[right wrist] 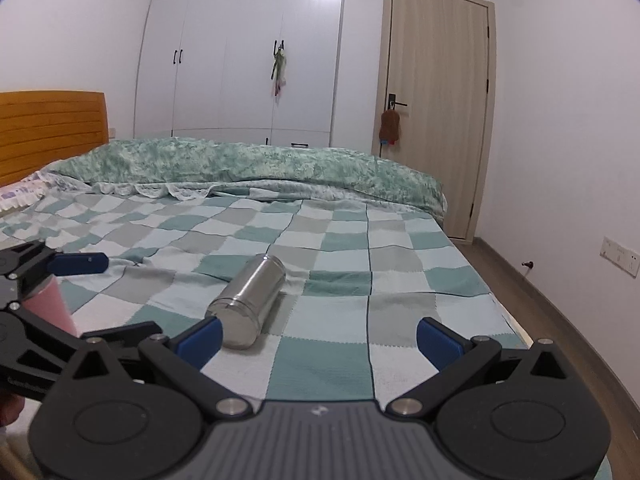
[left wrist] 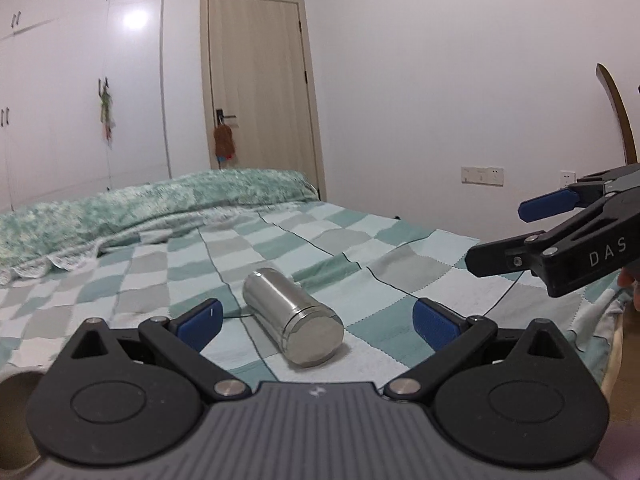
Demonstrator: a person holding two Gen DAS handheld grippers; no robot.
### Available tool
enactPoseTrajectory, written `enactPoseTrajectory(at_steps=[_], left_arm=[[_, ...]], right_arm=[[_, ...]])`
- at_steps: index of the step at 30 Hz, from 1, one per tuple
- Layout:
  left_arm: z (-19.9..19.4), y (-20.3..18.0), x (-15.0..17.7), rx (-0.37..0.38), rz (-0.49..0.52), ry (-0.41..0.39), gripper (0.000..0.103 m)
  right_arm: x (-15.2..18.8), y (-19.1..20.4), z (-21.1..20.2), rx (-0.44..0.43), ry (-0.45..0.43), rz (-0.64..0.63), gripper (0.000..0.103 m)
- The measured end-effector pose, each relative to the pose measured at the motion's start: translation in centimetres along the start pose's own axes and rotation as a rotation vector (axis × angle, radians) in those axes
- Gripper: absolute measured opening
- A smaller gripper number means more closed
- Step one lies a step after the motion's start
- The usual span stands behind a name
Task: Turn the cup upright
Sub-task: 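Move the right gripper toward the silver steel cup lying on its side, then close the right gripper around the body of the silver cup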
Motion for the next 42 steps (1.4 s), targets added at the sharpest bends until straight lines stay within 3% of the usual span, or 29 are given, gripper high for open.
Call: enactPoseTrajectory(at_steps=[11, 21, 27, 32, 40, 42], left_arm=[[5.9, 2.5, -0.4, 0.080, -0.047, 0.090, 0.103], [7.4, 9.3, 0.2, 0.087, 0.016, 0.134, 0.103], [7.8, 12.1, 0.3, 0.117, 0.092, 0.142, 0.103], [8.3, 13.2, 0.5, 0.187, 0.081, 0.156, 0.103], [9.8, 14.3, 1.5, 0.130, 0.102, 0.224, 0.103], [10.1, 14.8, 1.6, 0.121, 0.096, 0.231, 0.103]], right_arm=[[-2.3, 0.5, 6.2, -0.014, 0.042, -0.026, 0.103], [-5.0, 4.2, 11.2, -0.051, 0.082, -0.054, 0.103], [-6.2, 6.5, 15.0, -0.048, 0.156, -0.043, 0.103], [-6.8, 7.9, 18.1, -0.047, 0.241, -0.035, 0.103], [-6.8, 8.4, 22.4, -0.049, 0.394, 0.026, 0.103], [-6.8, 8.3, 23.3, -0.056, 0.425, 0.050, 0.098]])
Point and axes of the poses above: each gripper's, at about its wrist camera, not at the fingertips, and z roughly the way its jaws point, y to its left, x to its underside, the point moved 10 cm from there along z, roughly the way its jaws point, and after that the axes turned 15 degrees about y, right-handed, at the moved point
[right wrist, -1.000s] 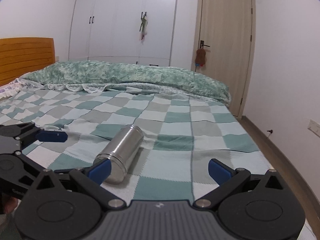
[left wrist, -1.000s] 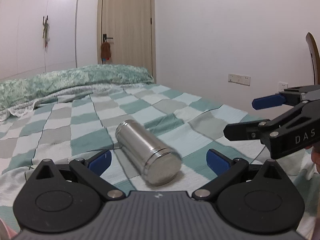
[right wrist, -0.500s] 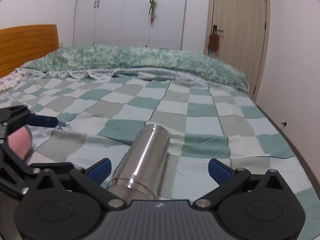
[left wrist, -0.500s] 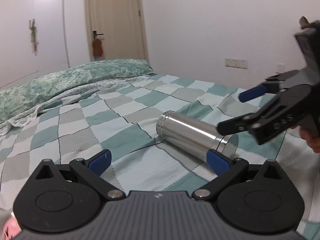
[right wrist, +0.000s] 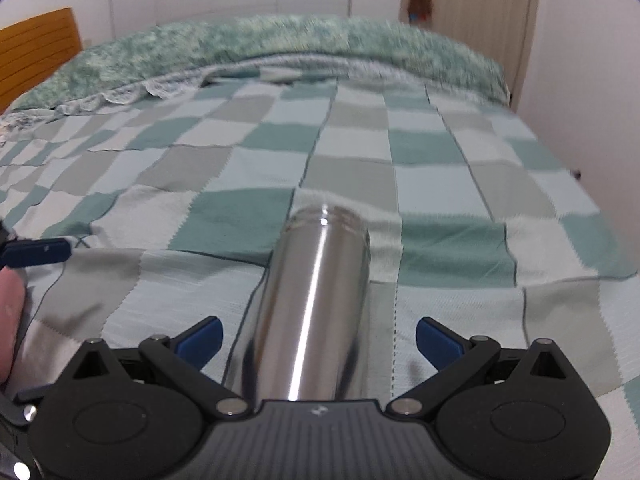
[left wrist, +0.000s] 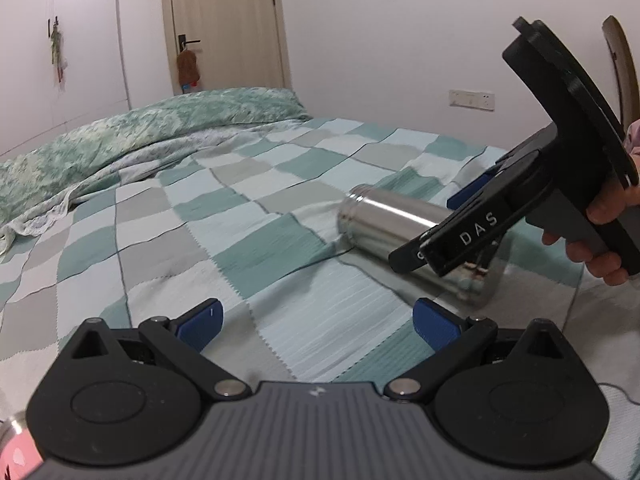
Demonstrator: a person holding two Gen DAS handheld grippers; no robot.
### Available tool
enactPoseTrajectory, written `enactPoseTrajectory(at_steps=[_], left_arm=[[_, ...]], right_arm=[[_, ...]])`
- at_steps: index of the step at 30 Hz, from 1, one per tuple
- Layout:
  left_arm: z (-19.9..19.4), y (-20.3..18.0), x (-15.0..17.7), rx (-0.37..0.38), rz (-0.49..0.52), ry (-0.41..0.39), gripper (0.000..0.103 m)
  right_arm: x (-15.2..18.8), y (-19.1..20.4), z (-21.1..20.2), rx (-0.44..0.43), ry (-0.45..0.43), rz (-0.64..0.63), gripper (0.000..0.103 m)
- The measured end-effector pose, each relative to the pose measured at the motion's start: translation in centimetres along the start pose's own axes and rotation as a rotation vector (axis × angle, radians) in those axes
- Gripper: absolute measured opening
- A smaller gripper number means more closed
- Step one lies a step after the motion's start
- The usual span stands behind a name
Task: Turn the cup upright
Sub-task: 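Close the right gripper around the body of the silver cup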
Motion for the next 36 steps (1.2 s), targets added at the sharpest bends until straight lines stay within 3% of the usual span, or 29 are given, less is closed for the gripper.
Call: enactPoseTrajectory(at_steps=[2, 4, 13, 23, 29, 36], left_arm=[[0.1, 0.3, 0.0, -0.001, -0.013, 0.001, 0.103], [0.0, 0.3, 0.0, 0.003, -0.015, -0.003, 0.103], [-1.5, -0.7, -0.2, -0.021, -0.006, -0.003, 0.103], [-9.3, -3.8, -0.2, -0.059, -0.015, -0.049, 0.103], [-14.3, -5.7, 2.3, -0.083, -0.048, -0.055, 0.103], [-18.3, -7.3, 6.1, -0.119, -0.071, -0.026, 0.103]], right_arm=[[-0.1, 0.1, 0.6, -0.024, 0.026, 0.016, 0.088], [-0.1, 0.2, 1.1, -0.063, 0.053, 0.027, 0.064], [0.9, -0.2, -1.3, -0.203, 0.017, 0.118, 0.063], [3.7, 1.6, -9.4, -0.270, -0.066, 0.110, 0.063], [7.3, 4.3, -13.2, -0.325, -0.071, 0.104, 0.063], [12.1, 7.7, -14.5, -0.386, -0.044, 0.115, 0.063]])
Point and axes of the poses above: each gripper's, at about its wrist camera, not at the fingertips, and z roughly the way its jaws point, y to its left, x to its underside, the point moved 10 cm from there along z, roughly the way its jaws point, and after that the axes turned 15 degrees about y, right-handed, at the moved point
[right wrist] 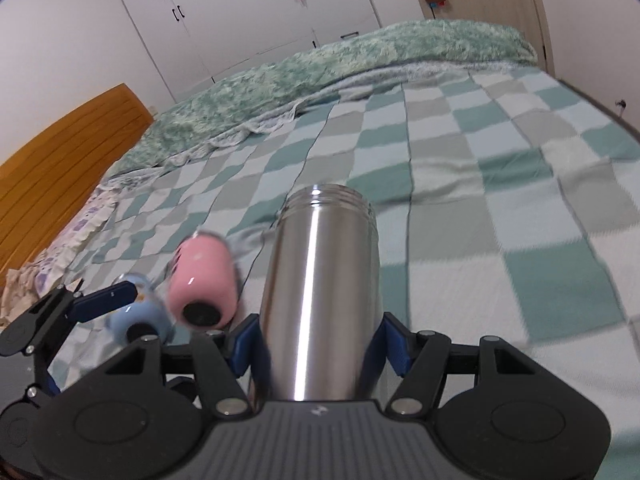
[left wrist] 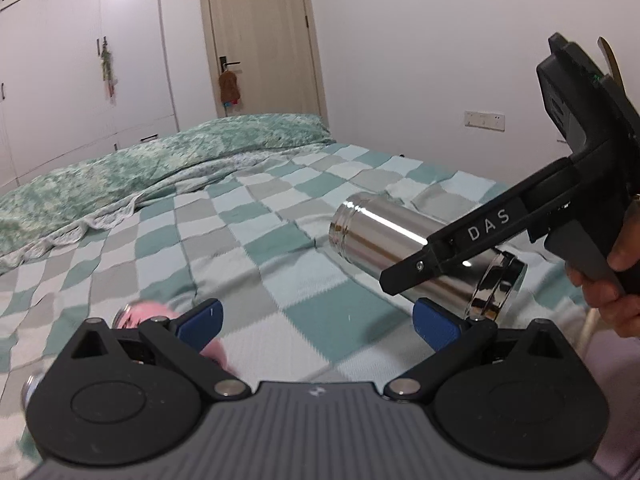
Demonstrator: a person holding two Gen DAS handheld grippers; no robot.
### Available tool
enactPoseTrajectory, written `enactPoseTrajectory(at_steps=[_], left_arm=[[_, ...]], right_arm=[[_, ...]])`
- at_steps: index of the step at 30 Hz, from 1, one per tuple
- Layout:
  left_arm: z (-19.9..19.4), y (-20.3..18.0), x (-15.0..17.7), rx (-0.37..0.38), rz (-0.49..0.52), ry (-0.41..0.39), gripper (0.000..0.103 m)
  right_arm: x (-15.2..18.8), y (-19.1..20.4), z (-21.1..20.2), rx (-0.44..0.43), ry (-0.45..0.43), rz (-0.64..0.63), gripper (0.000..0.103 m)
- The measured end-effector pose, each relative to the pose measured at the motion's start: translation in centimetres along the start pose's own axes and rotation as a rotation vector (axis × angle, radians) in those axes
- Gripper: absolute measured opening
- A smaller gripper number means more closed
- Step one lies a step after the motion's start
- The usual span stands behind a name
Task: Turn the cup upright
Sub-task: 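Close the right gripper around the body of the silver cup, then lift the silver cup with the right gripper toward the left gripper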
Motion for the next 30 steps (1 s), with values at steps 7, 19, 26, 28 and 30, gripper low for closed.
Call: enactPoseTrajectory(at_steps=[7, 19, 26, 28, 30], left_arm=[[-1.7, 0.3, 4.7, -0.038, -0.064, 0.050, 0.103], [-2.9, 0.3, 8.8, -0.095, -0.169, 0.079, 0.103], [-3.6, -0.3, 9.0, -0.120, -0.188, 0.082, 0.103], [-3.9, -0.5, 9.0, -0.121, -0.195, 0.081, 0.103], [-4.3, -0.9, 8.6, -0.117, -0.198, 0.080, 0.103]], right_arm=[[4.9, 0.7, 2.5, -0.014, 0.078, 0.037, 0.063], [8.7, 0.6, 5.5, 0.039, 0.085, 0.068, 0.063], [8.3, 0.1, 5.0, -0.018, 0.099, 0.074, 0.082], [7.9, 0.0, 3.6, -0.049, 0.061, 0.063, 0.098], [7.3, -0.1, 1.6, -0.065, 0.000, 0.020, 0.102]])
Point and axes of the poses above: each gripper's, at about its wrist camera, not at the fingertips, and z roughly the way its jaws point, y to its left, x to its underside, the point moved 10 cm from there along z, roughly the way its jaws point, and after that the axes turned 15 degrees about y, right-handed, at the moved point
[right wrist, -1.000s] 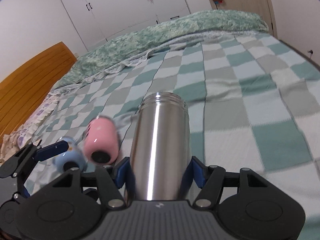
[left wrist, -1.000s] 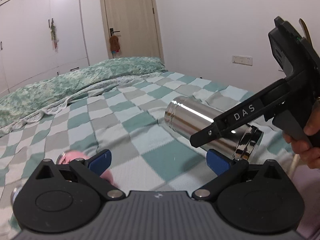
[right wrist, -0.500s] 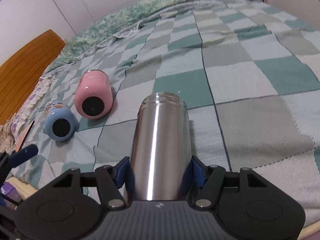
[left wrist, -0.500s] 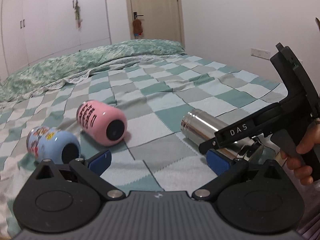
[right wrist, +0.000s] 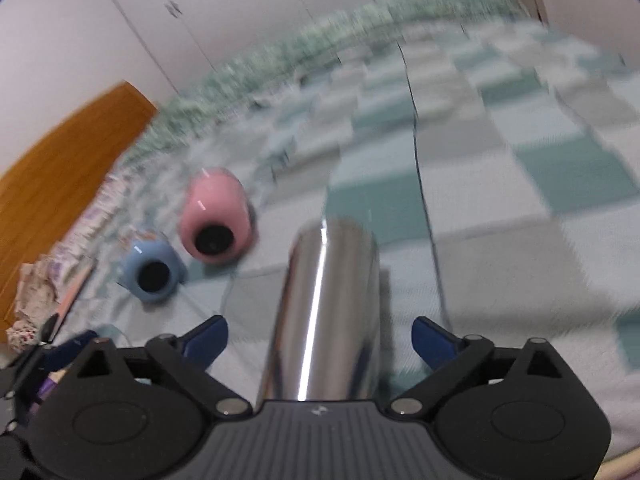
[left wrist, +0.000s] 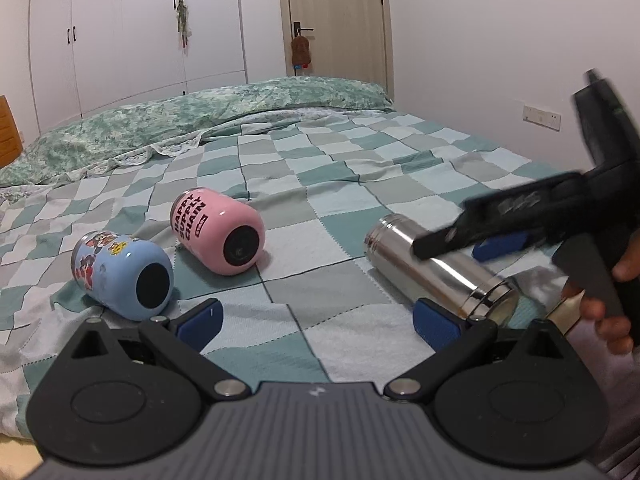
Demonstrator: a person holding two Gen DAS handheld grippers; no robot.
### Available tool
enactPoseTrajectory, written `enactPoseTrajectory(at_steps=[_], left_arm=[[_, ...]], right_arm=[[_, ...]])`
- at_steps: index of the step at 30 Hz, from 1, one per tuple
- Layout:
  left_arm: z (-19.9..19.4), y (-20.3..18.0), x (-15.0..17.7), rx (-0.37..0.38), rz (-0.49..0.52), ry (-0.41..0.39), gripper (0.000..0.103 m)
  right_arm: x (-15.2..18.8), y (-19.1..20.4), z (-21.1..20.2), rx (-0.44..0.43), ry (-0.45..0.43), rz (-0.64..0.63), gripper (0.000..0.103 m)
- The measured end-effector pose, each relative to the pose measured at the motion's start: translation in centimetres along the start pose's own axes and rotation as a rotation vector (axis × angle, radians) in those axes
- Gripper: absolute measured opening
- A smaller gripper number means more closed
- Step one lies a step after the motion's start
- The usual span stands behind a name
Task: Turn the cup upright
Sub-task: 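Lift the silver cup with the right gripper toward the left gripper, then grasp the silver cup upright with the left gripper while the right gripper releases it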
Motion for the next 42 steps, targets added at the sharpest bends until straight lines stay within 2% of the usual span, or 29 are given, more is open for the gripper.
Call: enactPoseTrajectory(at_steps=[3, 7, 14, 19, 23, 28, 31, 33, 34, 37, 42], left_arm=[[-0.4, -1.2, -1.0, 0.012, 0.014, -0.006, 0.103], [0.5, -3.3, -2.6, 0.037, 0.024, 0.030, 0.103], [4.5, -6.5, -5.5, 0.083, -0.001, 0.173, 0.103], [8.1, -7.4, -6.7, 0.075, -0.091, 0.302, 0.103], [10.7, -6.9, -7.1, 0.044, -0.182, 0.397, 0.103], [12.8, -6.8, -6.7, 0.054, -0.269, 0.493, 0.103], [13.7, -6.8, -6.3, 0.043, -0.306, 0.524, 0.096], [14.5, -7.0, -5.9, 0.063, -0.333, 0.556, 0.081], [14.9, -7.2, -5.5, 0.081, -0.348, 0.580, 0.067], [14.8, -7.2, -5.3, 0.089, -0.377, 0.571, 0.066], [14.0, -7.2, -5.5, 0.101, -0.364, 0.528, 0.065]], right_arm=[[-0.9, -0.8, -3.5, -0.002, -0.095, -0.079, 0.103], [-1.8, -4.1, -7.2, 0.073, -0.189, -0.134, 0.103], [-1.7, -8.9, -9.7, 0.168, -0.223, -0.202, 0.103], [-1.5, -10.4, -9.6, 0.218, -0.237, -0.281, 0.103], [-1.8, -11.2, -9.0, 0.195, -0.244, -0.283, 0.103], [-2.3, -11.9, -7.8, 0.166, -0.236, -0.300, 0.103], [-2.5, -11.8, -7.0, 0.172, -0.218, -0.329, 0.103], [-2.6, -11.7, -6.4, 0.185, -0.204, -0.353, 0.103], [-2.6, -11.7, -6.2, 0.193, -0.197, -0.365, 0.103], [-2.6, -11.5, -5.9, 0.207, -0.191, -0.385, 0.103], [-2.0, -12.0, -6.4, 0.189, -0.201, -0.361, 0.103]])
Point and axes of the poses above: each gripper's, at about its wrist camera, not at the fingertips, and z roughly the way its jaws point, y to its left, x to its underside, the point moved 10 cm from there along z, roughly the way its jaws point, and after that the axes turned 15 degrees about y, right-handed, at the moved point
